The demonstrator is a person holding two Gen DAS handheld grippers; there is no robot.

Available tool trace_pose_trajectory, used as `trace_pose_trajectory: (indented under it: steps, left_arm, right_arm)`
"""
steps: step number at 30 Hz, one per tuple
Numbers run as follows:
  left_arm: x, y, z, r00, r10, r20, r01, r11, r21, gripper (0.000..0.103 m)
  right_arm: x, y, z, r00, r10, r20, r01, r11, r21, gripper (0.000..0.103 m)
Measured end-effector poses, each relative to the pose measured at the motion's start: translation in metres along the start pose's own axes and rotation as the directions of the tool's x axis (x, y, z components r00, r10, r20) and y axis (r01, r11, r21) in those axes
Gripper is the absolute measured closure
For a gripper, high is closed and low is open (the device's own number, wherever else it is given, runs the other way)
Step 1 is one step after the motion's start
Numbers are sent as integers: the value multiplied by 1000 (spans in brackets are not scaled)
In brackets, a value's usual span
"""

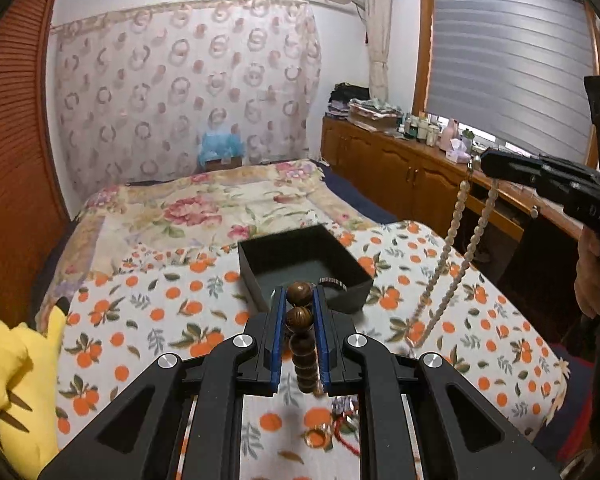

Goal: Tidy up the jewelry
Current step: 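Lift the pearls toward the box with the right tool while the left carries the beads, then lower the pearls into the box, opening the right tool while the left releases the beads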

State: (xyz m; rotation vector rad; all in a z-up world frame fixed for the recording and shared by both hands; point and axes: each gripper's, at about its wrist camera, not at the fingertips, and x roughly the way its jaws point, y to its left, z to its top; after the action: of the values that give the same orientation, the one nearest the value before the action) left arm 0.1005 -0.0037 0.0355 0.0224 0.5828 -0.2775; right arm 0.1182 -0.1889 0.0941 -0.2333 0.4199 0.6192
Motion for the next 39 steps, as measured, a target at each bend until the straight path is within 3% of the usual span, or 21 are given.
trace_pose_trajectory:
  steps: [10, 20, 31, 39]
  left_arm:
    - [22, 0, 47, 999, 1, 34, -1, 1000, 24, 91]
    - [70, 15, 64, 1000, 11, -6, -11, 1000, 9, 91]
    - [124, 28, 53, 998, 14, -59, -15, 1000, -11, 91]
    - [141, 31, 34, 997, -1, -72, -1, 999, -33, 91]
  right_arm:
    - [18, -18, 52, 999, 5, 48, -3, 1000, -29, 95]
    - [63, -36, 66, 998, 43, 47, -42, 999, -17, 95]
    - [145, -49, 19, 994, 90, -67, -87, 995, 41, 94]
    - [178, -46, -19, 982, 137, -127, -125, 987, 98, 95]
